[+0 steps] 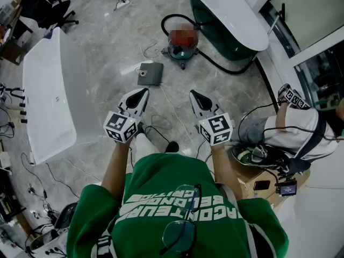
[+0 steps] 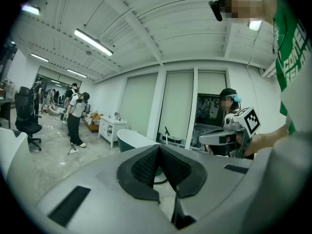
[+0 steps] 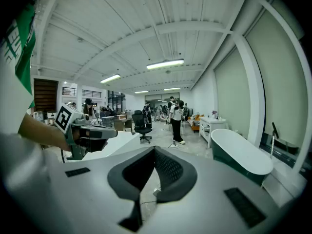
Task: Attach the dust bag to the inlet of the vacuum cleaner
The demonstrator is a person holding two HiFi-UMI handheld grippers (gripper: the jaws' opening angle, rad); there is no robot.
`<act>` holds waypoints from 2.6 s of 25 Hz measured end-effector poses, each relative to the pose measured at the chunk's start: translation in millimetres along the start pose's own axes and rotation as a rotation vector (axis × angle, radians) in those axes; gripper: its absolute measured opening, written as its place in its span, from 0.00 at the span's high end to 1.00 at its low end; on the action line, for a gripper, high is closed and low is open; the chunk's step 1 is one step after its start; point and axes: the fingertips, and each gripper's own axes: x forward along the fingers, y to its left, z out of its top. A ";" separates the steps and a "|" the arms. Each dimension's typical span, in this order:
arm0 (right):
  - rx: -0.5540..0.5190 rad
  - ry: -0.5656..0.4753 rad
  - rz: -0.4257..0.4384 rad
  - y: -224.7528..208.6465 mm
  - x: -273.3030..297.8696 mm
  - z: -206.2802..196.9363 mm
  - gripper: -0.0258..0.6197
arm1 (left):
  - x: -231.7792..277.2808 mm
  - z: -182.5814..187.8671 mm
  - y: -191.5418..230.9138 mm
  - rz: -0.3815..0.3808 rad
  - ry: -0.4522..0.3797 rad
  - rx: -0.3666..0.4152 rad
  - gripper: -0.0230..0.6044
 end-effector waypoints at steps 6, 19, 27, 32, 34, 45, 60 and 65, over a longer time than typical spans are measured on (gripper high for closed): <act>-0.008 0.020 -0.009 1.8 22.7 0.6 0.95 | -3.4 5.8 20.7 -0.010 -0.007 -0.002 0.96; 0.021 0.033 -0.122 7.7 78.4 20.2 0.95 | 4.4 18.8 99.3 -0.095 0.004 0.000 0.96; 0.044 0.051 -0.185 22.3 144.4 35.3 0.95 | -1.6 21.9 187.8 -0.123 0.016 -0.013 0.96; 0.057 0.076 -0.216 39.2 181.0 39.4 0.95 | -9.9 19.4 234.1 -0.158 0.033 -0.025 0.96; 0.060 0.080 -0.227 45.4 194.5 42.4 0.95 | -12.3 19.6 251.2 -0.171 0.038 -0.025 0.96; 0.084 0.109 -0.249 44.9 234.3 38.5 0.95 | 8.7 12.8 298.1 -0.216 0.078 -0.033 0.96; 0.099 0.070 -0.173 -76.2 345.9 53.7 0.95 | 132.1 23.7 343.5 -0.239 0.131 -0.001 0.96; 0.088 0.090 -0.128 -123.8 379.3 61.8 0.95 | 185.8 35.2 362.2 -0.221 0.137 -0.003 0.96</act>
